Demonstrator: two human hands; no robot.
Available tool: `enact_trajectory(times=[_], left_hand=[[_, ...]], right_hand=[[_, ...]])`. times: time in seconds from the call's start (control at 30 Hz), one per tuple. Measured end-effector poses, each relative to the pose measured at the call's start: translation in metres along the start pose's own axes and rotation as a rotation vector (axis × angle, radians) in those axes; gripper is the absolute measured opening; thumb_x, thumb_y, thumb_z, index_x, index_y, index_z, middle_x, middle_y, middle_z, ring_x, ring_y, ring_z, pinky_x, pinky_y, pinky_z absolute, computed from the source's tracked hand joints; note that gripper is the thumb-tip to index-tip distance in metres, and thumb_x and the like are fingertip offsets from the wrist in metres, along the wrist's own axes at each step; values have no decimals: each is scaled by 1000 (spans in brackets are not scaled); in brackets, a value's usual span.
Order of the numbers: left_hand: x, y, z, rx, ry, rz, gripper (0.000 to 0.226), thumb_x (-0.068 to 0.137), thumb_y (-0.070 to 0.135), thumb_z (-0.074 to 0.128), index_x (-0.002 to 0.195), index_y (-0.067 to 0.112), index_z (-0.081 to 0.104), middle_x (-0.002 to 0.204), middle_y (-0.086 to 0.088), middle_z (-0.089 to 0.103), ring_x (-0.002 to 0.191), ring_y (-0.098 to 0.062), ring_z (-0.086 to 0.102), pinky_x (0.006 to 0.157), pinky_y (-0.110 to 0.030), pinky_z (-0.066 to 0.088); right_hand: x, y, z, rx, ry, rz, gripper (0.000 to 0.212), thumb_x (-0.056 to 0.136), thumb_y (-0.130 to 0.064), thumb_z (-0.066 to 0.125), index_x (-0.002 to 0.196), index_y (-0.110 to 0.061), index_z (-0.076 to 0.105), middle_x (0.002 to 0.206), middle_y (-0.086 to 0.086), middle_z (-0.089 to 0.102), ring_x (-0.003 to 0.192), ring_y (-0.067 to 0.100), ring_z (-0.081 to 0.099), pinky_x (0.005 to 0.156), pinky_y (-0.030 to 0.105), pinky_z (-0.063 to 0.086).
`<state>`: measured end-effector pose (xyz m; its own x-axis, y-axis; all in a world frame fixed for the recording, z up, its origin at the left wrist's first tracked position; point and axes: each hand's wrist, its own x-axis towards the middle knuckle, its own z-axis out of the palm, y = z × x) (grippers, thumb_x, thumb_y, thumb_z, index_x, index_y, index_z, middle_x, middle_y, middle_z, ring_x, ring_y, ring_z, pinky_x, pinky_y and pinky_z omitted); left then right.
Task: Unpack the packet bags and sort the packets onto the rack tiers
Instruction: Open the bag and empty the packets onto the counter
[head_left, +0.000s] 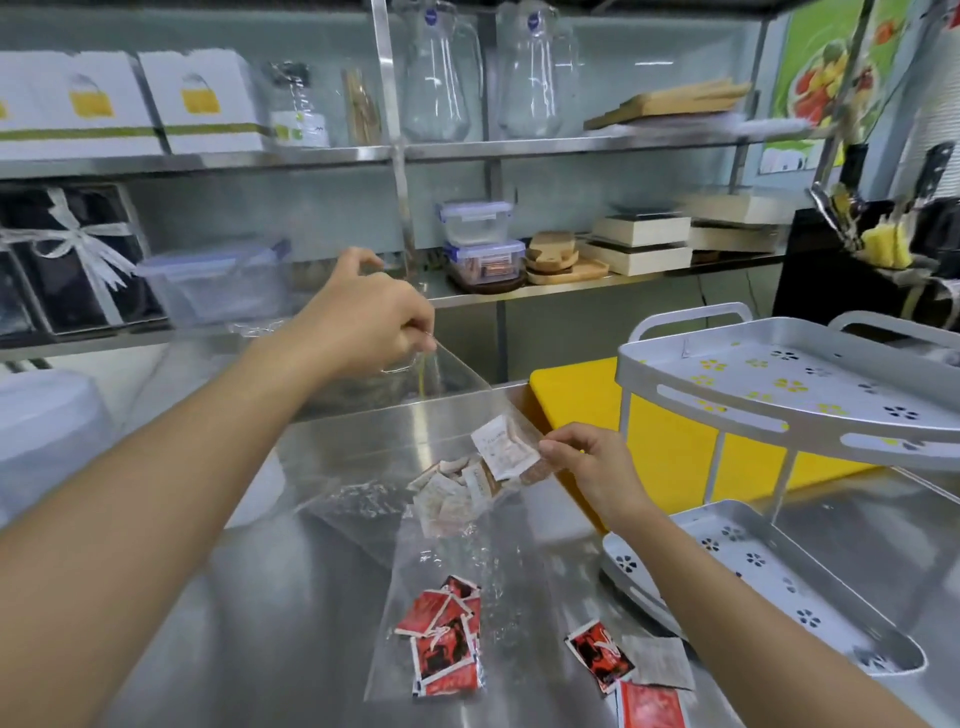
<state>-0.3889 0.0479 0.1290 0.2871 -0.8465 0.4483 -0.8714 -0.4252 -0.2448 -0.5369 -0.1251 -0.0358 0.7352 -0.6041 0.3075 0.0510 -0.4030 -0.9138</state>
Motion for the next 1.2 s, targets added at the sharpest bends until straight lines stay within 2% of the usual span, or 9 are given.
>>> enact_trajectory(times=[0.2, 0.3, 0.43, 0.5, 0.63, 0.77, 0.93, 1.07, 1.2], left_hand=[[-26, -42, 17, -119, -16, -213, 14, 82, 43, 60, 71, 36, 62, 71, 18, 63, 109, -22, 47, 106, -38, 13], [-39, -47, 23, -157, -19, -262, 10, 85, 35, 60, 80, 29, 66, 77, 14, 62, 95, -11, 47, 105, -35, 12], [-52, -52, 30, -130, -80, -301, 8, 84, 33, 62, 77, 30, 65, 73, 14, 62, 97, -12, 50, 103, -30, 11], [-57, -58, 33, -176, -103, -339, 9, 84, 34, 62, 76, 33, 62, 68, 20, 58, 99, -12, 48, 100, -30, 14], [-63, -64, 38, -190, -142, -372, 14, 83, 39, 61, 70, 39, 58, 64, 26, 54, 104, -18, 45, 94, -26, 15], [-62, -65, 35, -169, -50, -396, 9, 86, 35, 60, 80, 31, 66, 69, 16, 58, 89, -16, 43, 85, -27, 17], [-56, -63, 29, -162, 10, -427, 13, 89, 28, 57, 83, 24, 66, 65, 16, 51, 84, -16, 45, 96, -32, 22], [-49, -47, 31, -81, -8, -389, 15, 93, 20, 49, 90, 20, 64, 77, 7, 57, 87, -18, 42, 93, -28, 19], [-43, -22, 34, -101, -39, -418, 24, 90, 7, 42, 108, 18, 53, 100, -2, 65, 83, -23, 42, 83, -29, 27]], right_hand=[[30, -34, -9, 66, 135, -158, 26, 82, -8, 63, 62, -24, 62, 60, -3, 60, 53, 2, 54, 60, 23, 48], [43, -51, -8, 29, 143, -232, 27, 83, -11, 63, 63, -29, 60, 62, -7, 60, 54, -2, 54, 58, 24, 47], [52, -57, 3, -208, -44, -260, 19, 85, -11, 61, 67, -16, 60, 65, -1, 59, 57, 2, 53, 57, 10, 40], [55, -54, 6, -251, 2, -302, 12, 85, -13, 62, 73, -15, 63, 71, -2, 60, 66, 2, 52, 58, 4, 37], [57, -49, 16, -290, -12, -317, 11, 86, -16, 61, 80, -8, 67, 76, 1, 62, 70, 12, 53, 58, 9, 37], [61, -53, 19, -272, -42, -312, 14, 86, -16, 60, 82, -4, 65, 77, 4, 63, 72, 16, 55, 60, 16, 39], [65, -53, 22, -222, -13, -327, 14, 87, -16, 59, 83, -3, 65, 76, 3, 62, 73, 15, 53, 61, 20, 39], [67, -55, 24, -202, -48, -307, 15, 87, -15, 60, 84, -2, 65, 75, 3, 61, 71, 13, 53, 62, 21, 41], [65, -61, 24, -161, -40, -321, 12, 87, -14, 59, 82, -4, 64, 72, -3, 59, 69, 7, 51, 59, 10, 38]])
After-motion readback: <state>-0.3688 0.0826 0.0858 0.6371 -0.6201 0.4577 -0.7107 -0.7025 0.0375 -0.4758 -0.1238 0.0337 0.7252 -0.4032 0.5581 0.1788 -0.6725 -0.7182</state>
